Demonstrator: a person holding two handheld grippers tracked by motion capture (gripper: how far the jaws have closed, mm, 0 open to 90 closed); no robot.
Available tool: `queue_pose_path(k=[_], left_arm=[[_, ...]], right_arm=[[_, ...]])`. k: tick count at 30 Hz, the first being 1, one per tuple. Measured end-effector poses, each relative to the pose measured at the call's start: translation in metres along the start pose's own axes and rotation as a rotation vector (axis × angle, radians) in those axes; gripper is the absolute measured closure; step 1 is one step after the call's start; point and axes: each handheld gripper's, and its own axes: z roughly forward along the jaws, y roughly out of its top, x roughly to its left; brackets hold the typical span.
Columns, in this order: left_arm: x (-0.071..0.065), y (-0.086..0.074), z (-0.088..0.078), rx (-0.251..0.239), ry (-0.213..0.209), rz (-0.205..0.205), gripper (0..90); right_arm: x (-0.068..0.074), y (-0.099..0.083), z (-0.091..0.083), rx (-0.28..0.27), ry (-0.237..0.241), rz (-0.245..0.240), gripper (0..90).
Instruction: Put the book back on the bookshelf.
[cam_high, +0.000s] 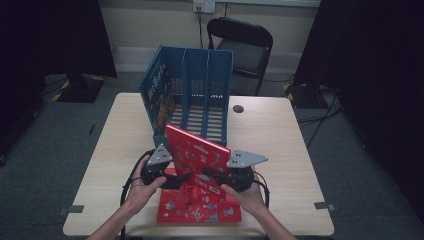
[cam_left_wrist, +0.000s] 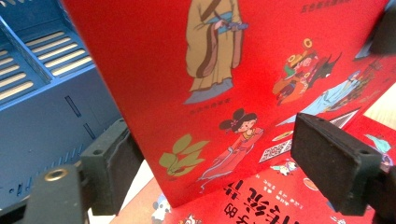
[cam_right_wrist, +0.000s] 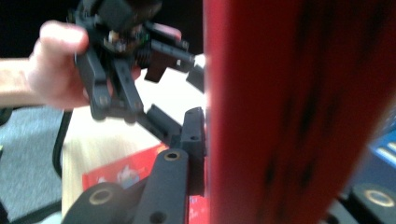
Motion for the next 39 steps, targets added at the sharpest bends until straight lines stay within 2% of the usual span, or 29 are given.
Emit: queue_pose_path(k=[2, 5, 6, 7, 8, 11, 15, 21, 25, 27, 30, 32, 35, 39], left_arm=[[-0.002, 0.001, 0.001, 0.002, 0.007, 0.0, 19.0], [-0.003, 0.001, 0.002, 0.002, 0.01, -0.001, 19.0], [-0.002, 0.001, 0.002, 0.004, 0.008, 0.002, 19.0], [-0.001, 0.001, 0.001, 0.006, 0.013, 0.0, 19.1], [-0.001, 0.001, 0.001, 0.009, 0.013, 0.001, 19.1], [0.002, 0.0, -0.001, -0.001, 0.003, -0.019, 19.7], [0.005, -0.001, -0.004, -0.015, -0.002, -0.037, 21.3], [0.009, -0.013, -0.014, 0.027, 0.008, -0.057, 19.2], [0.013, -0.026, -0.023, 0.073, 0.018, -0.07, 18.7], [0.017, -0.033, -0.028, 0.067, 0.015, -0.085, 18.5], [0.021, -0.041, -0.032, 0.063, 0.031, -0.09, 17.7], [0.022, -0.046, -0.032, 0.069, 0.032, -0.115, 17.7], [0.026, -0.05, -0.034, 0.063, 0.038, -0.112, 17.6], [0.029, -0.054, -0.034, 0.071, 0.055, -0.133, 17.4]], right_arm=[[-0.001, 0.003, -0.003, -0.038, -0.009, 0.007, 70.0], [0.0, 0.005, -0.004, -0.075, -0.031, 0.01, 67.6], [0.001, 0.005, -0.002, -0.088, -0.033, 0.013, 68.7], [0.001, 0.005, -0.001, -0.095, -0.027, 0.013, 74.5], [0.002, 0.007, 0.0, -0.092, -0.014, 0.007, 78.8], [0.005, 0.012, 0.002, -0.07, -0.025, -0.012, 79.9], [0.005, 0.016, 0.004, -0.057, -0.023, -0.007, 80.3], [0.004, 0.025, 0.005, -0.028, -0.027, 0.015, 80.5], [0.003, 0.03, 0.006, -0.033, -0.031, 0.036, 80.5], [0.003, 0.032, 0.007, -0.032, -0.036, 0.038, 80.5], [0.001, 0.036, 0.008, -0.03, -0.042, 0.052, 80.5], [-0.001, 0.038, 0.009, -0.034, -0.044, 0.056, 80.5], [-0.003, 0.043, 0.01, -0.04, -0.051, 0.057, 80.5], [-0.007, 0.048, 0.008, -0.048, -0.059, 0.062, 80.5]])
